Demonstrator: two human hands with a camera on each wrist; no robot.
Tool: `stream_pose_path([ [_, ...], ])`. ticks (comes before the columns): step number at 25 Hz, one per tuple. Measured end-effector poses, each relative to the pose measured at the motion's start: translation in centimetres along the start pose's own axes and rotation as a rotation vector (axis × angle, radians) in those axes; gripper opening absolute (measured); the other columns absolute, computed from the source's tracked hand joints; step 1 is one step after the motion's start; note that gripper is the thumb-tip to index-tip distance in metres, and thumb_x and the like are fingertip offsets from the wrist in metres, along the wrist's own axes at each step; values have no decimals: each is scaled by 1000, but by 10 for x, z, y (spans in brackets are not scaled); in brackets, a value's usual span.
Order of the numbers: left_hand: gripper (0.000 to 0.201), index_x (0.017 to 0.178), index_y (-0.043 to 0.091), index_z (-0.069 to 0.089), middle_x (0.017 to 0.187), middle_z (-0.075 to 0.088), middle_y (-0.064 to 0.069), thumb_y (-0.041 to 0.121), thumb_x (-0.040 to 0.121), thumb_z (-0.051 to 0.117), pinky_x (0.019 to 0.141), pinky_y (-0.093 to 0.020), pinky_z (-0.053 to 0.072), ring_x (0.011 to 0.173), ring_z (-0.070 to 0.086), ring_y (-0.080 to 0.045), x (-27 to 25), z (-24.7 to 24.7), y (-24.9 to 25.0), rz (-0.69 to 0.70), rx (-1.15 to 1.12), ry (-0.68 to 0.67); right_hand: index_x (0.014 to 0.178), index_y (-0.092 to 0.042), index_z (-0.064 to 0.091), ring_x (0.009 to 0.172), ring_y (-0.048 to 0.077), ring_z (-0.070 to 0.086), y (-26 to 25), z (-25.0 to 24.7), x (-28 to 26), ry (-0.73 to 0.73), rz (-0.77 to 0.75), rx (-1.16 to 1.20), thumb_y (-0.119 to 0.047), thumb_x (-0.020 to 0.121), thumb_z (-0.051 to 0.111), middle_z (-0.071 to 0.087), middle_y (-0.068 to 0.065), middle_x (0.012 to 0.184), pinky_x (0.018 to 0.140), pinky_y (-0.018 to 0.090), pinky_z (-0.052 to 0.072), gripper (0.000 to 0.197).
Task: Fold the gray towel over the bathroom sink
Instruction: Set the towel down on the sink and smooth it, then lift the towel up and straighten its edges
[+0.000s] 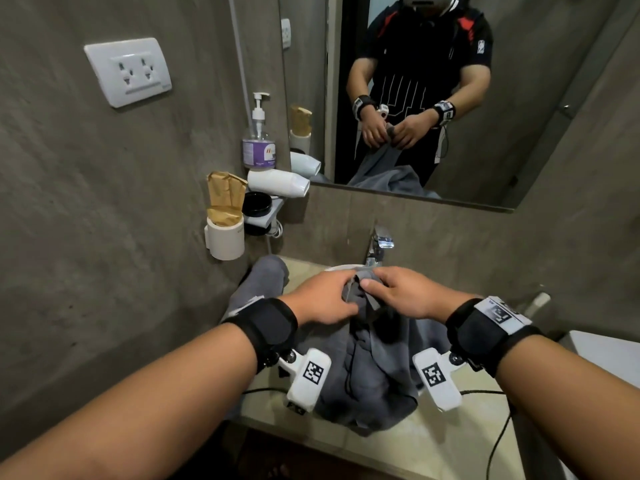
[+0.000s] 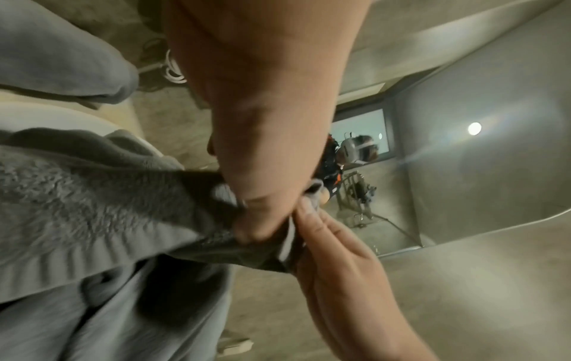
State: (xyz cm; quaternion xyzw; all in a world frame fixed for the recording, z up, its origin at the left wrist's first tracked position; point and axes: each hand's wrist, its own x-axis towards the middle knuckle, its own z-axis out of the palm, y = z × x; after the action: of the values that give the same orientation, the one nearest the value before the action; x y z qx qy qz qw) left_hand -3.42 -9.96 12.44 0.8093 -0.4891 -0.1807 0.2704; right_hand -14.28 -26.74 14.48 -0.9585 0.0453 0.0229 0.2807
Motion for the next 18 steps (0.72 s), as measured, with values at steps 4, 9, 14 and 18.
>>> stream_pose_path([
  [4, 27, 103, 22, 53, 108, 64, -4, 33, 80, 61, 73, -33, 45, 104, 61, -32, -9, 25, -36, -184, 238, 3, 111, -14, 65, 113, 17, 60, 11, 5, -8, 53, 99, 76, -45, 106, 31, 69, 2, 117, 92, 24, 39, 46],
  [9, 20, 99, 17, 56, 101, 67, -6, 29, 88, 69, 75, -31, 47, 98, 63, -28, -23, 36, -84, -423, 139, -9, 87, -22, 68, 85, 9, 67, 34, -22, -11, 282, 188, 207, -49, 86, 66, 72, -7, 88, 79, 29, 50, 27],
  [14, 25, 71, 20, 57, 69, 62, 1, 17, 89, 73, 67, -28, 43, 66, 56, -15, 4, -38, -51, -277, -67, 143, 79, -18, 65, 79, 22, 62, 43, -55, -8, 625, 390, 755, -16, 92, 47, 68, 4, 84, 69, 38, 54, 22],
  [18, 6, 89, 14, 74, 89, 75, -5, 19, 91, 70, 75, -28, 50, 79, 63, -14, 42, -143, 22, -43, -4, 352, 89, -19, 70, 74, 4, 66, 17, -122, -9, 756, 183, 739, -11, 94, 46, 69, -2, 88, 61, 25, 55, 26],
])
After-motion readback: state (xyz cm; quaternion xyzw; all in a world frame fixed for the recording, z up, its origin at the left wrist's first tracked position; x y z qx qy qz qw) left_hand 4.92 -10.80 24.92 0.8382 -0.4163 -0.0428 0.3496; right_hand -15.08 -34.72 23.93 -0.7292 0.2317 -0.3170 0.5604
